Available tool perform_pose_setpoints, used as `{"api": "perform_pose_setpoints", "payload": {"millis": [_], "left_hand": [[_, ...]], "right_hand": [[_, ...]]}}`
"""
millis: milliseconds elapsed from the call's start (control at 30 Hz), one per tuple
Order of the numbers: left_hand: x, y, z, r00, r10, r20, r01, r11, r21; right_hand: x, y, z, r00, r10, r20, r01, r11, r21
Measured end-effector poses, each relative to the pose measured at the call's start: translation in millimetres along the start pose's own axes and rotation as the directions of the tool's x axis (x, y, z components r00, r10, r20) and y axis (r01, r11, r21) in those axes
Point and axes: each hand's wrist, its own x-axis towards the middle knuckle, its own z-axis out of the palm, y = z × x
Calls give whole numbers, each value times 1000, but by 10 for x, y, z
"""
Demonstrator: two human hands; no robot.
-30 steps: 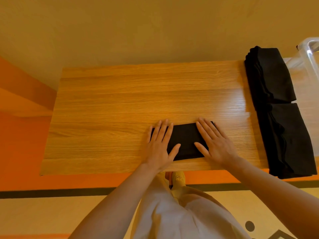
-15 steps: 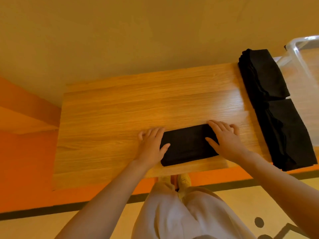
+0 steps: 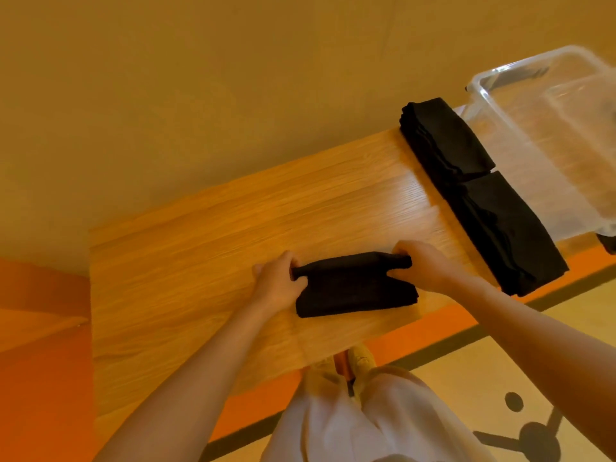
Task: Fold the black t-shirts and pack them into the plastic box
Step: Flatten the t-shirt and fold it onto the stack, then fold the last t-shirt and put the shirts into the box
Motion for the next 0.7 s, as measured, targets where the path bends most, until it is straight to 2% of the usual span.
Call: {"api": "perform_pose_setpoints", "payload": {"millis": [100, 267, 400, 500, 700], "left_hand": [[81, 77, 9, 998, -7, -66, -8, 973, -230], [217, 297, 88, 989, -38, -140, -25, 907, -421], [316, 413, 251, 997, -6, -72, -20, 936, -351], [365, 553, 336, 988, 51, -145, -92, 951, -294], [539, 1175, 378, 946, 281, -160, -317, 908, -275]], "right_hand": [[-131, 18, 54, 991, 80, -105, -56, 975, 217], [-306, 24, 250, 916, 281, -285, -109, 859, 500], [-459, 37, 381, 799, 522, -297, -156, 658, 737], [-559, 85, 435, 740, 622, -255, -161, 532, 831], [-745, 232, 264, 614, 726, -309, -79, 446, 892]]}}
